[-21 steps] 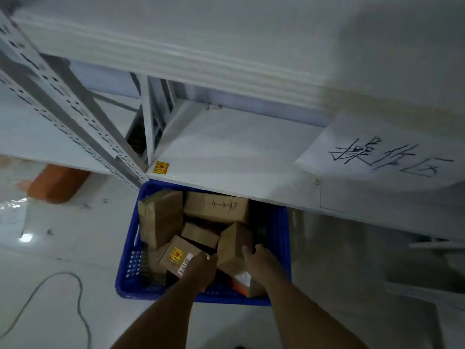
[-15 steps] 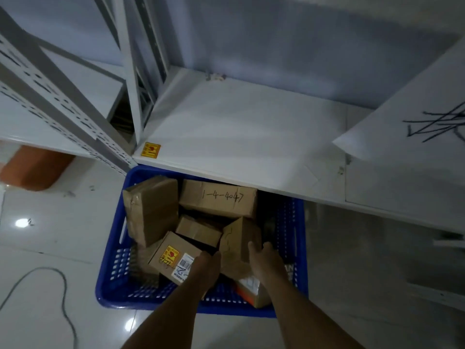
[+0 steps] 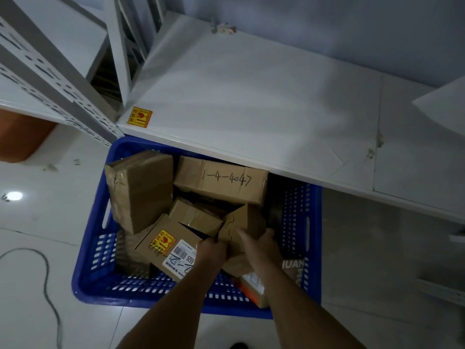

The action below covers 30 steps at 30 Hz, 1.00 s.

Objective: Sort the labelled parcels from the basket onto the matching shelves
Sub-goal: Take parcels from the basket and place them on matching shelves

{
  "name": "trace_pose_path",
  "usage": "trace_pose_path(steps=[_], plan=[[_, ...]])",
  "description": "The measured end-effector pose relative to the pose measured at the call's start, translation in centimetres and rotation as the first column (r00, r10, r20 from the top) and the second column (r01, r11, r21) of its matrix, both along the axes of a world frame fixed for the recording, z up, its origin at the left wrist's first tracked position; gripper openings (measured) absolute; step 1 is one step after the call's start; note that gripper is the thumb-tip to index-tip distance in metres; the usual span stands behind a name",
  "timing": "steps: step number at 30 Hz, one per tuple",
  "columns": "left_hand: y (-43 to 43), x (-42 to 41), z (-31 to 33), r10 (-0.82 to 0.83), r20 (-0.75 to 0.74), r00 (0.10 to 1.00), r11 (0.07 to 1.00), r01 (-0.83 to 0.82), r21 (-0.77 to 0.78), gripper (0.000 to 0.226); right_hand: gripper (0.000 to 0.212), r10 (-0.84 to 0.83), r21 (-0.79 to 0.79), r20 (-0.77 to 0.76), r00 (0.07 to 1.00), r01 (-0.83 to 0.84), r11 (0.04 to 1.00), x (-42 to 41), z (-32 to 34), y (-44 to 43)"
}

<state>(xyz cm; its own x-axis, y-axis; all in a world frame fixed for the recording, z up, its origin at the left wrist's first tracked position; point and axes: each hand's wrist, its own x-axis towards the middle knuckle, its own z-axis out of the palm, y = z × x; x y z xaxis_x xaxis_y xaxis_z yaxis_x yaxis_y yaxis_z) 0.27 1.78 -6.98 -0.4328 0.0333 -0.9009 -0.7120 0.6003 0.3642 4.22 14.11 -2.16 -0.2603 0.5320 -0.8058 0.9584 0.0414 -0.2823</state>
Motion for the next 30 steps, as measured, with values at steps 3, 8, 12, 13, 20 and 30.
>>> trace_pose_path(steps=[3, 8, 12, 13, 20, 30], plan=[[-0.1, 0.3, 1.5, 0.159, 0.097, 0.982, 0.986, -0.164, 0.041, 0.018, 0.096, -0.067, -0.055, -0.03, 0.997, 0.065, 0.996, 0.4, 0.5, 0.1], [-1.4, 1.0, 5.4, 0.318, 0.247, 0.915, 0.908, -0.369, 0.2, 0.029, 0.089, -0.25, -0.232, -0.083, 0.965, 0.225, 0.946, 1.2, 2.7, 1.5], [-1.4, 1.5, 8.8, 0.309, 0.451, 0.837, 0.806, -0.483, 0.343, 0.056, 0.099, -0.424, -0.37, -0.059, 0.904, 0.374, 0.85, 2.2, 5.0, 2.3], [-1.3, 1.4, 9.8, 0.277, 0.457, 0.845, 0.809, -0.462, 0.363, 0.06, 0.091, -0.469, -0.418, -0.047, 0.882, 0.409, 0.811, 2.6, 6.1, 2.5], [-0.3, -1.8, 18.1, 0.093, 0.263, 0.96, 0.849, -0.214, 0.483, 0.056, 0.046, -0.614, -0.584, -0.115, 0.781, 0.447, 0.678, 4.1, 14.0, 4.0], [0.9, -7.5, 36.6, -0.258, -0.024, 0.966, 0.791, 0.226, 0.568, 0.046, 0.055, -0.404, -0.432, -0.409, 0.818, 0.216, 0.875, 2.0, 32.1, 8.0]])
